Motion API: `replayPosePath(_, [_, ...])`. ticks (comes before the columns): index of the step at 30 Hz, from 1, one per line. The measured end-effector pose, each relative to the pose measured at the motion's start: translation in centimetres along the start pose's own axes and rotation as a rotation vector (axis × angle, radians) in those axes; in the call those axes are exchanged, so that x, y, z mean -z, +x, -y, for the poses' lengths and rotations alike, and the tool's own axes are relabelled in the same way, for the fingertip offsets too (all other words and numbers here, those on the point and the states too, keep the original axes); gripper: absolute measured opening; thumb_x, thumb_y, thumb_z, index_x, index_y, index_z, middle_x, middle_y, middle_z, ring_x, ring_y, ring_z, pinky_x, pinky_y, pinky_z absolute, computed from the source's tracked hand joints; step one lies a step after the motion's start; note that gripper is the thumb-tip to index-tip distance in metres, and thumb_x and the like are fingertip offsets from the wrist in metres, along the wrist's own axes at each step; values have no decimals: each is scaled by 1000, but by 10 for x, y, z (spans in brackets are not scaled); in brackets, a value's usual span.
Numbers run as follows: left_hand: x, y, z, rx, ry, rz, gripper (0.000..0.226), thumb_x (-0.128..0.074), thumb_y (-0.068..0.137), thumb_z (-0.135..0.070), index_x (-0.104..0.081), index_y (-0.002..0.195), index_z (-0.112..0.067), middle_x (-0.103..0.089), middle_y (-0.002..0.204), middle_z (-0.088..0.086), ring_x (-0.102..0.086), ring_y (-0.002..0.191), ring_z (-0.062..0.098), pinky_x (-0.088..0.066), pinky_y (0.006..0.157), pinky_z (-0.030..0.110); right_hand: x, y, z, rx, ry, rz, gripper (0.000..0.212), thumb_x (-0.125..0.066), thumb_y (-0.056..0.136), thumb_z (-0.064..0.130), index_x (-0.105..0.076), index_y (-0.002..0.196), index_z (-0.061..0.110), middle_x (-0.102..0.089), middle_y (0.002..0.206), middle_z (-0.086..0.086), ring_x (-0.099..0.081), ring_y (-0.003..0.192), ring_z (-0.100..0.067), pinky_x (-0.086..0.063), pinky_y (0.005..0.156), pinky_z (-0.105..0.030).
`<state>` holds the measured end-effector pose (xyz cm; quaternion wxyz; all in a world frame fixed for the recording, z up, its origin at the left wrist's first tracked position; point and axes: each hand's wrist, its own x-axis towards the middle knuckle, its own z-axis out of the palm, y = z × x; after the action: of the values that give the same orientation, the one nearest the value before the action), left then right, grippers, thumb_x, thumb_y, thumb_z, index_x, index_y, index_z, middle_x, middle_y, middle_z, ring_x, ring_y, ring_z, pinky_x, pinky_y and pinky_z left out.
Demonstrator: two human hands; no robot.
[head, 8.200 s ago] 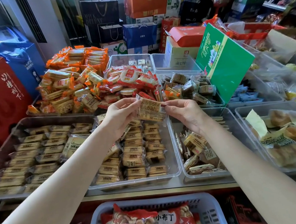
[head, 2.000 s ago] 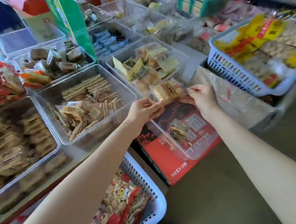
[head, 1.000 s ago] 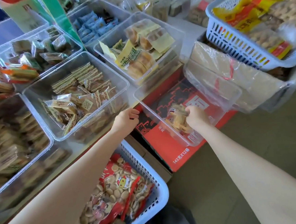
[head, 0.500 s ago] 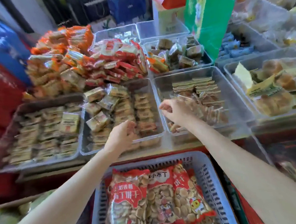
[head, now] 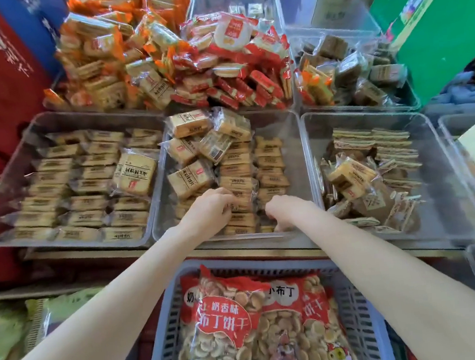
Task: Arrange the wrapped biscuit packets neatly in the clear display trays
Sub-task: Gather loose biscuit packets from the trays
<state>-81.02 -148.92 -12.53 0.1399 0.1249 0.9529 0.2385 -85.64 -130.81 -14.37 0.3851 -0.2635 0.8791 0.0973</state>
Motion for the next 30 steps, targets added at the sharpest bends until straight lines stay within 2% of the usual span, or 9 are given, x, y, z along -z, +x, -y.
replayPosePath(3, [3,7,4,13,-51,-3,32,-48,92,-4,-67,115,-15,-58,124,3,-52,116,19,-39,97,26,7,0,1,57,-64,-27,19,-66,86,18,-57,97,6,-51,91,-6,-53,80,-25,-43,65,-32])
replayPosePath(6, [5,11,5,28,-94,-22,30,-50,90,-3,-68,111,-13,-62,118,4,-57,110,19,-40,95,24,6,-3,1,76,-144,-106,21,-63,86,25,-46,86,13,-45,80,-1,-49,76,-22,-40,63,-31])
replayPosePath(9, [4,10,5,43,-101,-28,30,-50,90,-3,-69,110,-13,-62,118,4,-57,109,19,-41,94,25,2,-6,2,78,-199,-138,19,-60,88,28,-49,90,13,-46,83,-1,-53,80,-25,-41,65,-32])
replayPosePath(12, [8,8,1,77,-125,-9,30,-50,91,-4,-66,114,-13,-62,121,3,-57,111,18,-42,96,25,6,-16,2,47,-152,-213,26,-62,85,31,-47,79,11,-51,81,-1,-51,74,-23,-41,64,-31])
replayPosePath(16, [19,8,-16,85,-206,-76,31,-52,92,-8,-62,122,-11,-63,121,5,-58,111,17,-44,98,28,26,-56,-18,-39,138,-374,23,-63,78,30,-56,88,11,-55,80,0,-54,71,-19,-44,61,-29])
replayPosePath(18, [28,9,-33,74,-381,-71,32,-54,93,-12,-59,125,-14,-64,120,2,-59,104,10,-45,90,20,37,-78,-29,-50,375,-501,21,-65,77,24,-59,92,12,-60,81,1,-57,74,-18,-49,67,-29])
replayPosePath(21, [44,7,-59,86,-687,-24,32,-61,90,-15,-60,122,-18,-67,111,0,-65,97,11,-52,85,24,50,-102,-37,13,680,-651,20,-68,74,14,-62,93,12,-65,82,-2,-58,76,-16,-49,71,-28])
replayPosePath(26, [70,-5,-81,51,-771,-358,21,-73,80,-15,-71,101,-18,-69,86,-10,-63,74,-5,-48,65,9,52,-124,-43,164,1071,-763,24,-64,86,10,-62,101,28,-63,108,-3,-63,96,-17,-53,86,-28])
replayPosePath(30, [84,-14,-89,58,-858,-524,5,-74,78,-12,-71,81,-16,-71,76,-1,-67,65,1,-53,65,15,53,-138,-33,250,1542,-823,18,-63,87,6,-64,102,15,-65,100,-10,-67,87,-20,-57,79,-29])
